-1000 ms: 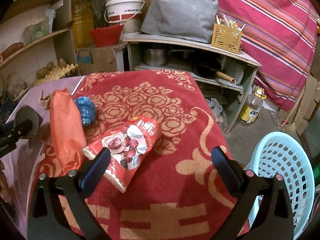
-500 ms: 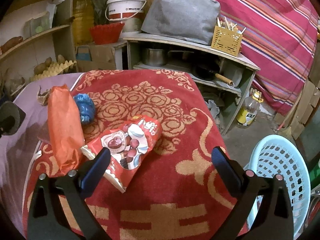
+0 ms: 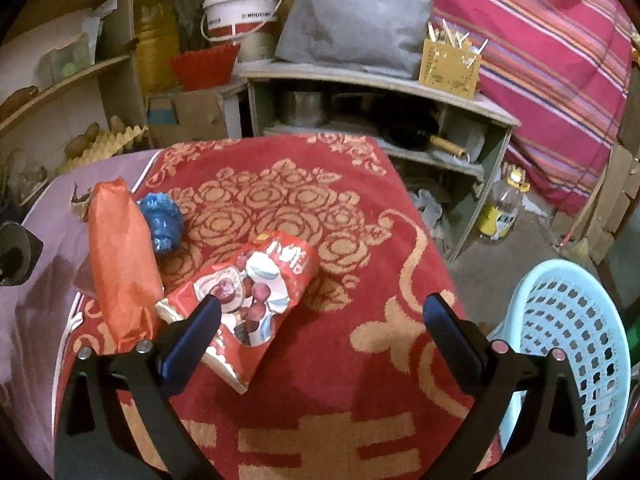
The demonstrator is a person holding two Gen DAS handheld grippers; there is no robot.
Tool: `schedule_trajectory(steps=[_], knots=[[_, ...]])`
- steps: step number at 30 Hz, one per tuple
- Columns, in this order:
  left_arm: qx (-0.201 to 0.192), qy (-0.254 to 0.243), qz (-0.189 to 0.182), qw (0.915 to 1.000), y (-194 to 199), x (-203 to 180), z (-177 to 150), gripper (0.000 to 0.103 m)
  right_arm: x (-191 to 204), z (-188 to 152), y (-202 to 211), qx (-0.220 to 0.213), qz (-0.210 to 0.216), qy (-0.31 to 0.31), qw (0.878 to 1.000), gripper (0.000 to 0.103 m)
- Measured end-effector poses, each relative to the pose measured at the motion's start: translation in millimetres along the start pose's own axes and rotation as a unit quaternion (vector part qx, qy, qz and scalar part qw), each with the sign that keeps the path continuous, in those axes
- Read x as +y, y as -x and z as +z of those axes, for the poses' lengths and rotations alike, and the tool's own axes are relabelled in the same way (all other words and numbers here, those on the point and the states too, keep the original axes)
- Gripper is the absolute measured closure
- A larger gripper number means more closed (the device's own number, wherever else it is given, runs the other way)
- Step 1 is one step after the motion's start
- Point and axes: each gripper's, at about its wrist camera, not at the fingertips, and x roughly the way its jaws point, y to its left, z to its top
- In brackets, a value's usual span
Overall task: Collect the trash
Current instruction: 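Grasp the red snack bag with the right gripper while the left gripper holds the black cup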
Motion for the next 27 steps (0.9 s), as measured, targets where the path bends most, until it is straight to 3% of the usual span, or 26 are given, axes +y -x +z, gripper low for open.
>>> schedule_trajectory(steps=[8, 17, 27], knots=[[0.002, 0.006, 0.002, 1.0, -2, 1, -1, 0.026, 12, 3, -13, 0.005, 0.0, -0.002, 1.0, 0.004], [-0.001, 0.005, 0.002, 1.0, -1, 2, 0, 0.026, 20, 0, -37, 0.043, 0.009, -0.018, 0.999, 0.008], [0.0, 0.014, 0.003, 0.9999, 1, 9, 0, 0.026, 42, -5, -36, 0.053, 0.073, 0.011, 0.996, 0.071]])
